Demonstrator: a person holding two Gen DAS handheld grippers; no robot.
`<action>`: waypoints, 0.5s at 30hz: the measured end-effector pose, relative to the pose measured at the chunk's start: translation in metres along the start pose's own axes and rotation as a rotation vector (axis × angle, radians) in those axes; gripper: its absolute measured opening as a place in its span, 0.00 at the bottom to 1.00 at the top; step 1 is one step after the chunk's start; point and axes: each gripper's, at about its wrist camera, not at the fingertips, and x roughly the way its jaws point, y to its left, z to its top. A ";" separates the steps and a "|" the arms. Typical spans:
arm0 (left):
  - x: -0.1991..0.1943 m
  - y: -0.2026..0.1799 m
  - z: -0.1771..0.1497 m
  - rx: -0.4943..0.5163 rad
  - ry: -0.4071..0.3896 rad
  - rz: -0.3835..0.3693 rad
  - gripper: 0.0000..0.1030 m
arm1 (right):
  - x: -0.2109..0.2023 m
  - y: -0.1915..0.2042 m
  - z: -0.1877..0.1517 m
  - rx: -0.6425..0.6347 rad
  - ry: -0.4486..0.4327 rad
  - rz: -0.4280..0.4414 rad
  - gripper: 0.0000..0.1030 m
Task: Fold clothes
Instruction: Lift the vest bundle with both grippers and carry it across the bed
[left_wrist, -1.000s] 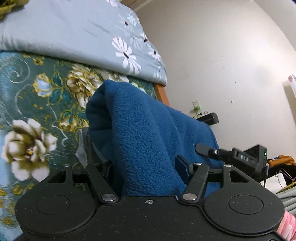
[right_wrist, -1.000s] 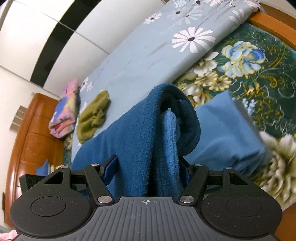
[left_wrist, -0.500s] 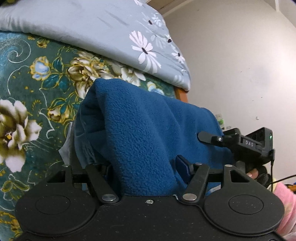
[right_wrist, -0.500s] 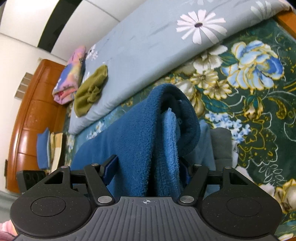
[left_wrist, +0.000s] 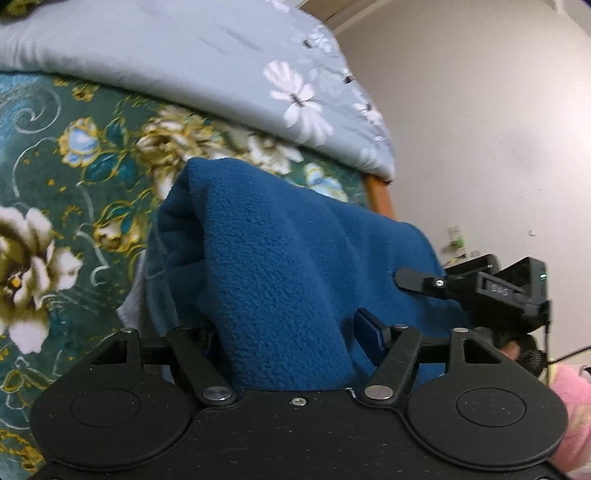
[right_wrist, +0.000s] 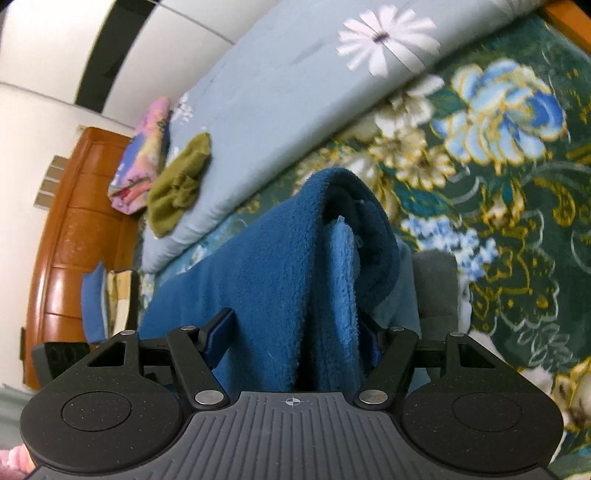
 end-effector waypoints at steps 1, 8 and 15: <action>-0.001 -0.002 0.000 0.000 -0.005 -0.009 0.65 | -0.004 0.000 0.000 -0.002 -0.008 0.004 0.64; 0.032 0.012 -0.017 0.047 0.065 0.081 0.67 | 0.019 -0.038 -0.007 0.077 0.032 -0.037 0.69; 0.047 0.027 -0.028 0.018 0.079 0.085 0.73 | 0.027 -0.060 -0.018 0.119 0.016 -0.028 0.71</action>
